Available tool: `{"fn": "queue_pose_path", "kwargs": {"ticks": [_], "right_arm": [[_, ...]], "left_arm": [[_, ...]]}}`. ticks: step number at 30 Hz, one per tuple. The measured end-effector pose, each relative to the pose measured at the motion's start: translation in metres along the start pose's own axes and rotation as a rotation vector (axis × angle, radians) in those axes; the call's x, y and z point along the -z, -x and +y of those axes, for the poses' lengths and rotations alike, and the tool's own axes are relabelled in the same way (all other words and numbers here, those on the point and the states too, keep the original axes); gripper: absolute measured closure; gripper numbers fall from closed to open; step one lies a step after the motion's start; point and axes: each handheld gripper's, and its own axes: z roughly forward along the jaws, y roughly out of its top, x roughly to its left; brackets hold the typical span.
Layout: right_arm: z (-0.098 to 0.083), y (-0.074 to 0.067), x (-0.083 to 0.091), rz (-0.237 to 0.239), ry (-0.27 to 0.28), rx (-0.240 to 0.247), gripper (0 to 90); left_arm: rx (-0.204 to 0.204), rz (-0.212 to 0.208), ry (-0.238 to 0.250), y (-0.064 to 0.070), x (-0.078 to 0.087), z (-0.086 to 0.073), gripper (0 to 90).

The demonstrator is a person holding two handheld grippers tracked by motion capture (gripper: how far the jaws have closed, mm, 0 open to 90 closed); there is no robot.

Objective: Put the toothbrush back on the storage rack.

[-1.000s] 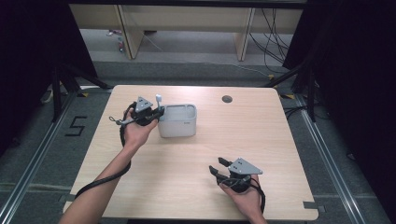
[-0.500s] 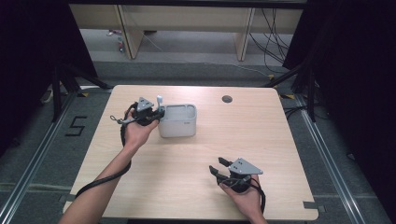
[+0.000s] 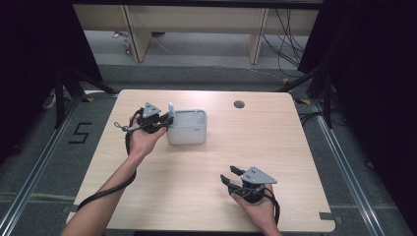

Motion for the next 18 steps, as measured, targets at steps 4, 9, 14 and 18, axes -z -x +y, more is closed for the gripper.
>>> {"fn": "queue_pose_path", "kwargs": {"ticks": [4, 9, 14, 18], "right_arm": [[0.0, 0.0, -0.001, 0.005, 0.005, 0.004, 49.2], [0.0, 0.001, 0.0, -0.005, 0.001, 0.007, 49.1], [0.0, 0.0, 0.0, 0.003, 0.002, -0.002, 49.2], [0.0, -0.001, 0.0, 0.003, -0.021, -0.016, 49.2]], "left_arm": [[0.002, 0.013, 0.014, -0.001, 0.006, 0.0, 61.8], [0.025, 0.026, 0.046, -0.004, 0.015, -0.001, 51.4], [0.045, 0.031, 0.066, -0.005, 0.022, -0.003, 43.9], [0.047, 0.02, 0.072, -0.003, 0.029, -0.004, 42.0]]}}
